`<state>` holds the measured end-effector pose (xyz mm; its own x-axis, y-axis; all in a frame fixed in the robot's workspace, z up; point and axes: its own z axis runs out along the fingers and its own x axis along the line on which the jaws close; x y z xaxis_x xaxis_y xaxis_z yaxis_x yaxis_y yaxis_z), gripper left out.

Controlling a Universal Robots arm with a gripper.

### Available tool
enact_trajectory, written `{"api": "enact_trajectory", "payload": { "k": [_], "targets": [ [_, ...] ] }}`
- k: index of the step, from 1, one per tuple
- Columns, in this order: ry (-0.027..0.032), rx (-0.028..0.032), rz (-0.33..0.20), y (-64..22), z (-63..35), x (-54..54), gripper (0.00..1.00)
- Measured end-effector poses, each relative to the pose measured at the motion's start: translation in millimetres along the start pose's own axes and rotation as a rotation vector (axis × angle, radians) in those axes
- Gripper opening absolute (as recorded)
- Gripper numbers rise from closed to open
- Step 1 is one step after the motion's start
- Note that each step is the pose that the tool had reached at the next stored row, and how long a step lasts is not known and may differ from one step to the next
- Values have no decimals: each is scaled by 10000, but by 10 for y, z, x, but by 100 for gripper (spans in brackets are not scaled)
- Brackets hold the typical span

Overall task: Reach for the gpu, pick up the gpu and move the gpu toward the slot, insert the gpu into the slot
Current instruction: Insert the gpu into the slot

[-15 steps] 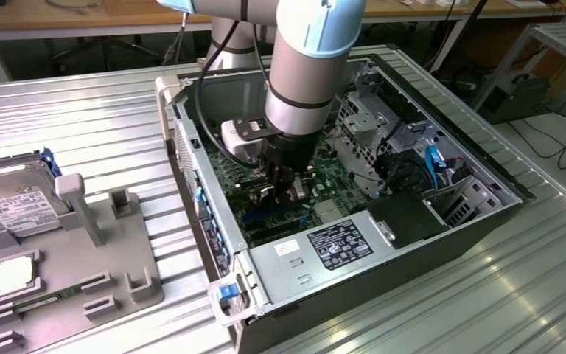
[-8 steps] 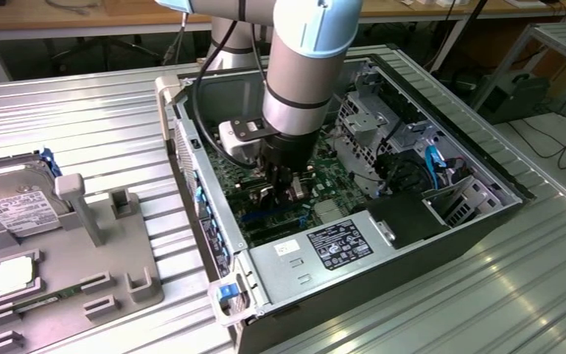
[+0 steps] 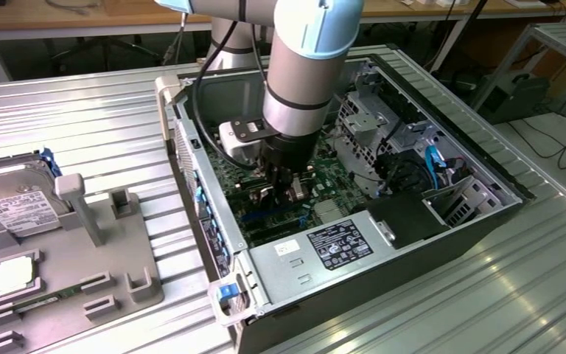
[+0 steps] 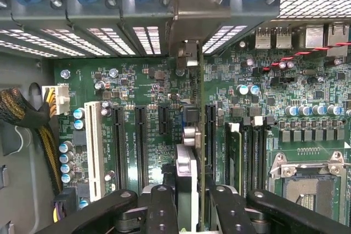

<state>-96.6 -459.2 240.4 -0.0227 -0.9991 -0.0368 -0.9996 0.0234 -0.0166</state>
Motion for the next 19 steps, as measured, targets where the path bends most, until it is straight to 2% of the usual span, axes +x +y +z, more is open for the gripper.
{"api": "enact_trajectory", "payload": {
  "k": [4, 19],
  "targets": [
    [11, -5, 0, 0, -55, -1, 28],
    [15, -19, -146, 20, -19, 2, 28]
  ]
}}
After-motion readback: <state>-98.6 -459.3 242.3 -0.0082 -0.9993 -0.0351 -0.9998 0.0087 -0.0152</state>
